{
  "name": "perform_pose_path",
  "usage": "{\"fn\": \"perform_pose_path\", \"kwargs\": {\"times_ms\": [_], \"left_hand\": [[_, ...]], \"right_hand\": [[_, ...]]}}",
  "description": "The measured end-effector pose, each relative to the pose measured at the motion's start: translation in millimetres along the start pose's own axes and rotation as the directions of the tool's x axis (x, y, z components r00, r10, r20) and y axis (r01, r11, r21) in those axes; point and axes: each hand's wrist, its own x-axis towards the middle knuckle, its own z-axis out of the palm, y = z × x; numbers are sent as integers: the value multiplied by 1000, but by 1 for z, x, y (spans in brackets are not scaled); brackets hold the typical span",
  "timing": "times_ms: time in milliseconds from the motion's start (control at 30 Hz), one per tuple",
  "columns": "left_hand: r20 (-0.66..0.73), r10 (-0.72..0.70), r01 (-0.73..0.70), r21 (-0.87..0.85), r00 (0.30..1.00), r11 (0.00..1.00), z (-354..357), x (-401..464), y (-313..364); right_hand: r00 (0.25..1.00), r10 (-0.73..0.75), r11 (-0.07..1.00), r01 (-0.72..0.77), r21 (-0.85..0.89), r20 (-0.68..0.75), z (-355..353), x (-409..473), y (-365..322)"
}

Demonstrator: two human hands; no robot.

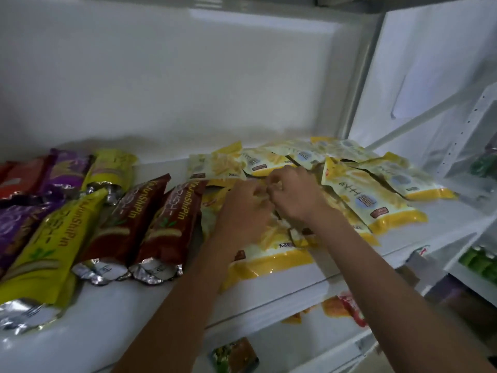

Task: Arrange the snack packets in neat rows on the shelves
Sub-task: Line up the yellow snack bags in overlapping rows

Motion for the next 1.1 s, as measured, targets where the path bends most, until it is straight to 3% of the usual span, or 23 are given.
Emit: {"fn": "perform_pose_path", "kwargs": {"times_ms": [233, 400, 667, 833, 900, 1100], "left_hand": [[-45, -218, 185, -384, 975, 905, -15, 1, -9], [-117, -404, 228, -670, 907, 706, -21, 1, -10], [-280, -234, 34, -572, 931, 820, -32, -9, -8], [-309, -13, -86, -305, 951, 949, -30, -11, -8], [-334, -28, -82, -309, 942, 947, -29, -10, -10], [-356, -253, 67, -461, 899, 885, -35, -1, -1]], "right_hand": [[953, -125, 981, 160, -106, 277, 12, 61, -4], [927, -164, 983, 183, -26, 336, 27, 63, 5], [951, -183, 917, 73, 393, 249, 16, 63, 15], [941, -114, 573, -200, 795, 319, -13, 63, 21], [933, -133, 503, -227, 834, 335, -24, 62, 23], [940, -168, 395, -211, 894, 297, -46, 63, 27]]}}
